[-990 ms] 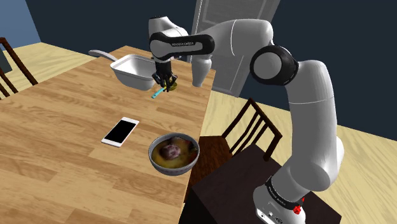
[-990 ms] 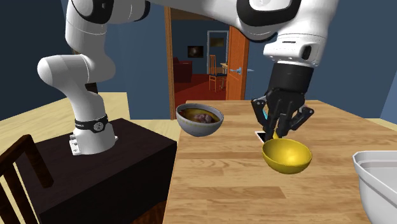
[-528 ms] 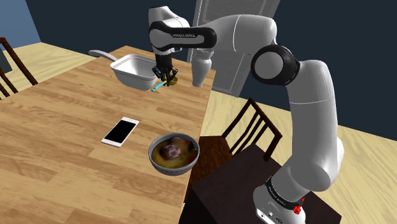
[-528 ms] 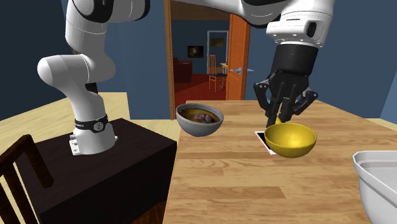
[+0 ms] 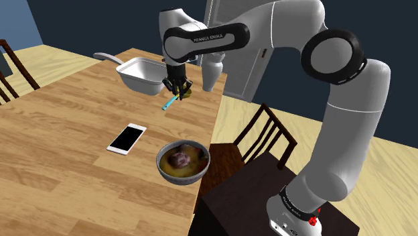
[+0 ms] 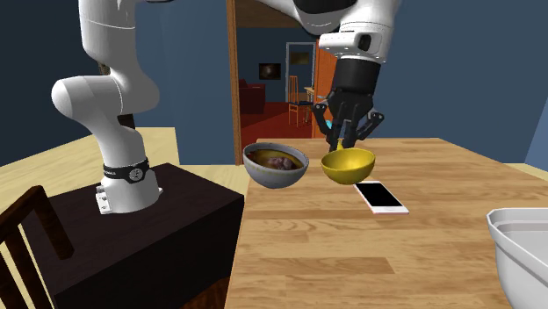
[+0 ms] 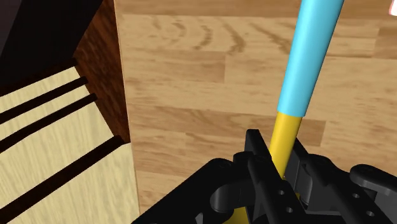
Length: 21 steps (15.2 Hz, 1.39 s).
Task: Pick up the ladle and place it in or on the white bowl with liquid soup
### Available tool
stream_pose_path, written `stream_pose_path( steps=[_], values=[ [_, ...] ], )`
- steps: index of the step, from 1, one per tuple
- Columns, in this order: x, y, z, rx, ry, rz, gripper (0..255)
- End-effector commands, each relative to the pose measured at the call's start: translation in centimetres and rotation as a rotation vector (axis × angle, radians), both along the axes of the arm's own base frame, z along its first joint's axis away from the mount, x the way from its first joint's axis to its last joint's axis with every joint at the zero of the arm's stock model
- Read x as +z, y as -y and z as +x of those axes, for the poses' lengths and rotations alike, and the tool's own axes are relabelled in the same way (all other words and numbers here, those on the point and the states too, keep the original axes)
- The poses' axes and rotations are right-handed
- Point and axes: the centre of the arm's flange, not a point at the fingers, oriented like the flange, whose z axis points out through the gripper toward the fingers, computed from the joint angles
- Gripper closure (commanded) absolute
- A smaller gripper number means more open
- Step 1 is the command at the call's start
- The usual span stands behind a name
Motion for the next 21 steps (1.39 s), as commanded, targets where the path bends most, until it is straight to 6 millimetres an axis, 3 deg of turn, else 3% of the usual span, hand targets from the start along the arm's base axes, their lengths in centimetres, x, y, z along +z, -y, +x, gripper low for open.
stream_pose_path(
  steps=[1, 19, 21],
  values=[
    [0.0, -1.0, -2.2, -0.001, 0.000, -0.001, 255],
    [0.6, -9.9, -24.9, -0.001, 0.000, -0.001, 255],
    [-0.4, -9.9, -24.9, -0.001, 0.000, -0.001, 255]
  ],
)
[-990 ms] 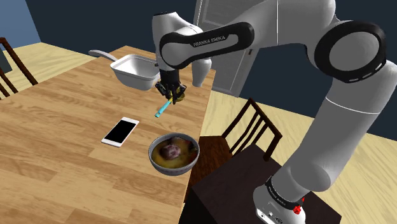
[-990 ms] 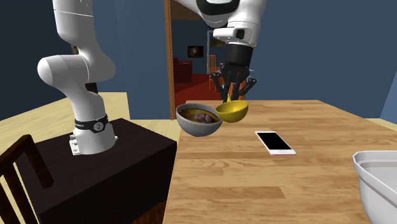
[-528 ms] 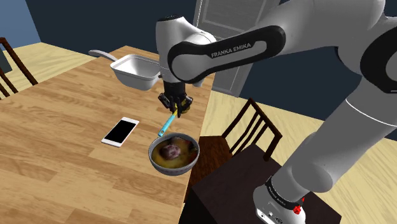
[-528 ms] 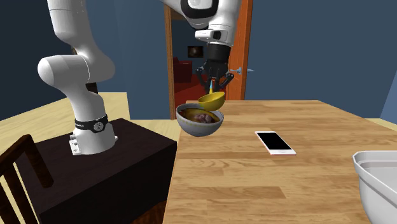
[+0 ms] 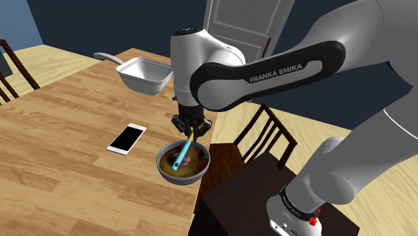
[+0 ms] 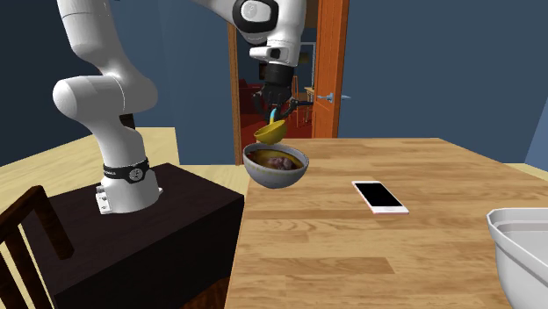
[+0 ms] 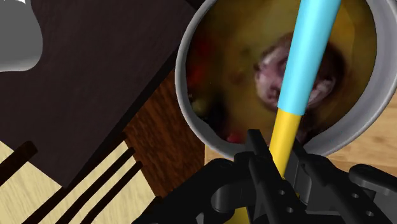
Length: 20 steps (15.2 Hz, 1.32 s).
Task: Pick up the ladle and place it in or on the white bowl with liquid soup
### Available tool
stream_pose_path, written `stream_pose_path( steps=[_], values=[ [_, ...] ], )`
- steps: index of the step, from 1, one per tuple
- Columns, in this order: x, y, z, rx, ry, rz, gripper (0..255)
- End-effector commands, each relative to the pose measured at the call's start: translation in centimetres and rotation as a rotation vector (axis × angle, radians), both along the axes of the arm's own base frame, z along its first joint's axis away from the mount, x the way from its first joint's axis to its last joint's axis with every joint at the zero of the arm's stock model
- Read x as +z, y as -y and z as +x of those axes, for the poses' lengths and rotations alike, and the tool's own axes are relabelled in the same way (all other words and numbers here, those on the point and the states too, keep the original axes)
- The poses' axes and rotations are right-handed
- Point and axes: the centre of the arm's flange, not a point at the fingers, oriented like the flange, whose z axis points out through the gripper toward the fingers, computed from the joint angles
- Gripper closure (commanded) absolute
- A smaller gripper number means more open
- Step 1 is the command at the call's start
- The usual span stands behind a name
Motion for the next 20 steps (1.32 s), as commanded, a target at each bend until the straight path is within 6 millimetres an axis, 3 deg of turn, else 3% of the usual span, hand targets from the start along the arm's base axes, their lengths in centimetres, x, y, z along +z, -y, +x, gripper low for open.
stream_pose_path(
  steps=[1, 13, 20],
  values=[
    [-0.9, -0.2, -0.3, -0.001, 0.000, 0.000, 255],
    [-7.2, -0.2, -0.3, -0.001, 0.000, 0.000, 255],
    [-7.2, -0.2, -0.3, -0.001, 0.000, 0.000, 255]
  ],
)
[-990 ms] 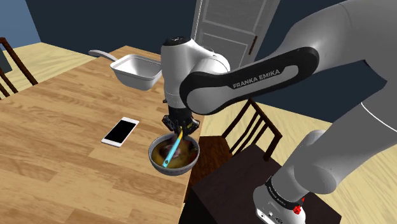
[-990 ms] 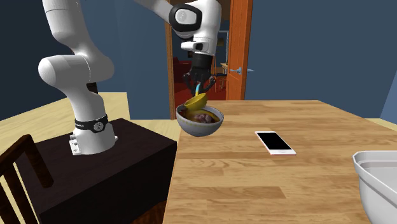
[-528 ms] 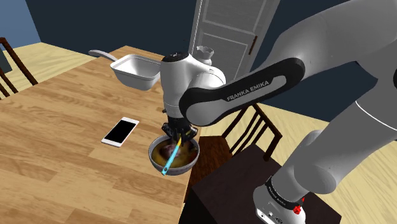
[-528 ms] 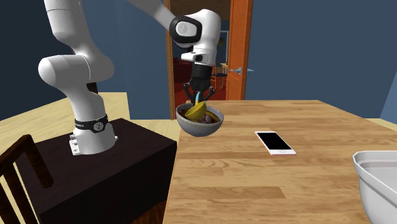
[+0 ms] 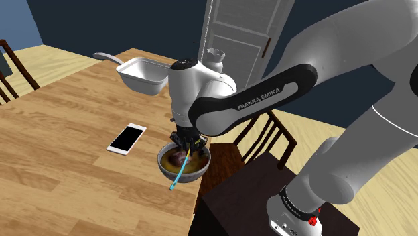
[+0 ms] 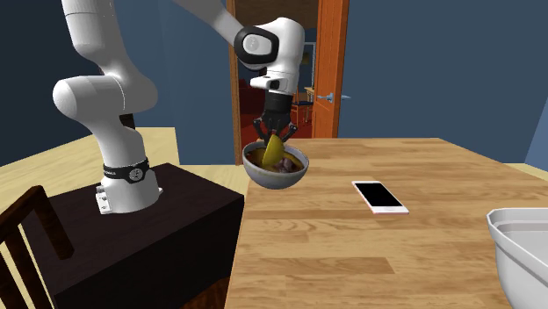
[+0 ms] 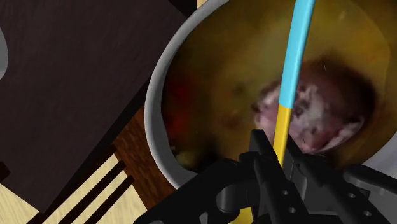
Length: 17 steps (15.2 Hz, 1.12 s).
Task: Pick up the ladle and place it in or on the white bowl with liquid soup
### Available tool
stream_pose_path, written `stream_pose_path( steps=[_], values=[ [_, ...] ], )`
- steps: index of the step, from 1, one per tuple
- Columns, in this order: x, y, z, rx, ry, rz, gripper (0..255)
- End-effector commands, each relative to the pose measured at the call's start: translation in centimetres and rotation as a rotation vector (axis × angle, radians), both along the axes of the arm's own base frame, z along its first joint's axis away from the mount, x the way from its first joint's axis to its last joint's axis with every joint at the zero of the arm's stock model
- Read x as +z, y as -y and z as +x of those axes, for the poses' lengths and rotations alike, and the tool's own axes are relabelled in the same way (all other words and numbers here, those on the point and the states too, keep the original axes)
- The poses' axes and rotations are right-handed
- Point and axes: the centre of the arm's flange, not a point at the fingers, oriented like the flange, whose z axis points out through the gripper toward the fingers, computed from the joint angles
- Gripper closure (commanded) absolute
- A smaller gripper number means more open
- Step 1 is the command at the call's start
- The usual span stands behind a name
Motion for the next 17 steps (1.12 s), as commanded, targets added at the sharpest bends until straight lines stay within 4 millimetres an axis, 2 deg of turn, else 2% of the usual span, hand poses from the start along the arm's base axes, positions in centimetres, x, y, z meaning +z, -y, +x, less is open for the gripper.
stream_pose_path(
  steps=[1, 2, 7, 11, 17],
  values=[
    [0.0, 0.0, 0.0, 0.000, 0.000, 0.000, 255],
    [0.0, 0.0, 0.0, 0.000, 0.000, 0.000, 0],
    [0.0, 0.0, 0.0, 0.000, 0.000, 0.000, 0],
    [4.9, -0.8, 0.3, 0.000, 0.000, 0.000, 0],
    [4.9, -0.8, 0.3, 0.000, 0.000, 0.000, 0]
  ],
)
